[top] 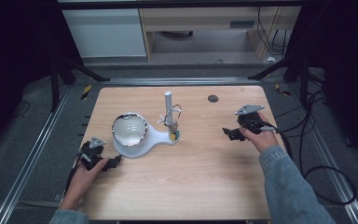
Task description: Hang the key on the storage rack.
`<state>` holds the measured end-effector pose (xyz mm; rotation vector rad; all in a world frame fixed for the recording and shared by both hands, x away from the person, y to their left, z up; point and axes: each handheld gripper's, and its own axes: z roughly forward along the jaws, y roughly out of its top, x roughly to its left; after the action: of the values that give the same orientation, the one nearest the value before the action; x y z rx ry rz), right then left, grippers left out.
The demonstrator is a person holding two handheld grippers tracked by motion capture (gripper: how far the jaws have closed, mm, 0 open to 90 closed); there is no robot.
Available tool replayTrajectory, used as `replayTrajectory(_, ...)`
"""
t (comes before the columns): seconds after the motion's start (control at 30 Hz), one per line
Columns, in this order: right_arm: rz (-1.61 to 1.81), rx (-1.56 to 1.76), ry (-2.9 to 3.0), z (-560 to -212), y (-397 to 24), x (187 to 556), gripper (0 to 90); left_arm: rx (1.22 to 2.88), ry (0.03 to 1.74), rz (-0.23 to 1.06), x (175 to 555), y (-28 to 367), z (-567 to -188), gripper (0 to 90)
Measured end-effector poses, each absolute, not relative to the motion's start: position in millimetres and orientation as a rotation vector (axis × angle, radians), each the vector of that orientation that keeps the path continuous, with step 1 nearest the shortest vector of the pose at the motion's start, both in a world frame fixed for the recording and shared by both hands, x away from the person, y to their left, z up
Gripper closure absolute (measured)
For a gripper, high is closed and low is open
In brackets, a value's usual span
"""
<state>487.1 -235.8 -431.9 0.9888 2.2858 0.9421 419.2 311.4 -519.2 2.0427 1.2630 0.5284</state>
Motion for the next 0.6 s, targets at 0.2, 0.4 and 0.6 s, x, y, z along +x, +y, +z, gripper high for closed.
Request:
replayTrajectory(0.2,0.943,1.024,2.304,-454.9,-240.3,480.2,7.3,2.046,1.261,0.529,419.1,311.6,-519.2,0.0)
replayTrajectory(0.4,0.936,1.096,2.297,-473.2,-253.1,479.0,7.3,2.04,1.265,0.529,418.8,311.0,-519.3,0.0)
replayTrajectory(0.6,0.945,1.21,2.241,-488.2,-273.6,486.5,7.1,2.041,1.264,0.528,418.8,310.9,-519.3,0.0)
